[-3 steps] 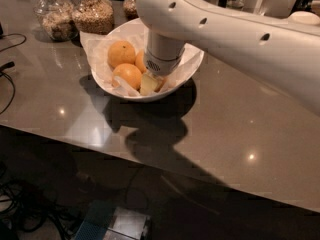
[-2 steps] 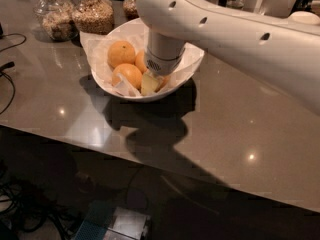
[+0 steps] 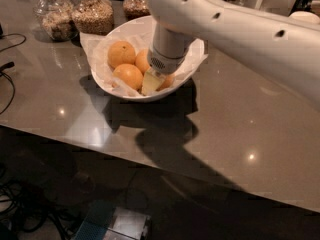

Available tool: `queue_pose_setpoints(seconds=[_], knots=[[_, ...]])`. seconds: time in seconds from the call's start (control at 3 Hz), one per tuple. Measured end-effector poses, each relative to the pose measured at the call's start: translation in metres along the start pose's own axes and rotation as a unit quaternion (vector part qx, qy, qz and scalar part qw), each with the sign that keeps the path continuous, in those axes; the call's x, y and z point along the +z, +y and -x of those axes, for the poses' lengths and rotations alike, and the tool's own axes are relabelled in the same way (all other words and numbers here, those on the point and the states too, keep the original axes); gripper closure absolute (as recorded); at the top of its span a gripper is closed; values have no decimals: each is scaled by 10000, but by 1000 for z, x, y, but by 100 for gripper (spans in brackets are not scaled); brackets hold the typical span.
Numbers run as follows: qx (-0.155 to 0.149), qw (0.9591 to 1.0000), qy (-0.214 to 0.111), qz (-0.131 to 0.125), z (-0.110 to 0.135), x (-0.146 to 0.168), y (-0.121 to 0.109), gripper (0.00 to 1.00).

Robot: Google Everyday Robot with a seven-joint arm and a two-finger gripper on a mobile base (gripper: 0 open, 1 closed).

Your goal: Pick orange from white bowl

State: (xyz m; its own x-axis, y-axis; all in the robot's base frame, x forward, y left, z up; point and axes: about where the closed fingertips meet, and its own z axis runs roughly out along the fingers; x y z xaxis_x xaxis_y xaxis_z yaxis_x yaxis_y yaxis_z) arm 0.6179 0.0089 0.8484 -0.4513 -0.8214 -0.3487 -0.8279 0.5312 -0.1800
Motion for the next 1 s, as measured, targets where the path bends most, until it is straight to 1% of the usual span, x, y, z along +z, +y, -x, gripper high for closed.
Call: queue_pose_setpoints(seconds=[0.33,0.67,1.0], knots=[[-31,9959,-828,359,21,-5,-7,100],[-93,9907,-1211,613,23,-19,-4,100],[-204,9645,-2408,1062,38,-64,-14,100]])
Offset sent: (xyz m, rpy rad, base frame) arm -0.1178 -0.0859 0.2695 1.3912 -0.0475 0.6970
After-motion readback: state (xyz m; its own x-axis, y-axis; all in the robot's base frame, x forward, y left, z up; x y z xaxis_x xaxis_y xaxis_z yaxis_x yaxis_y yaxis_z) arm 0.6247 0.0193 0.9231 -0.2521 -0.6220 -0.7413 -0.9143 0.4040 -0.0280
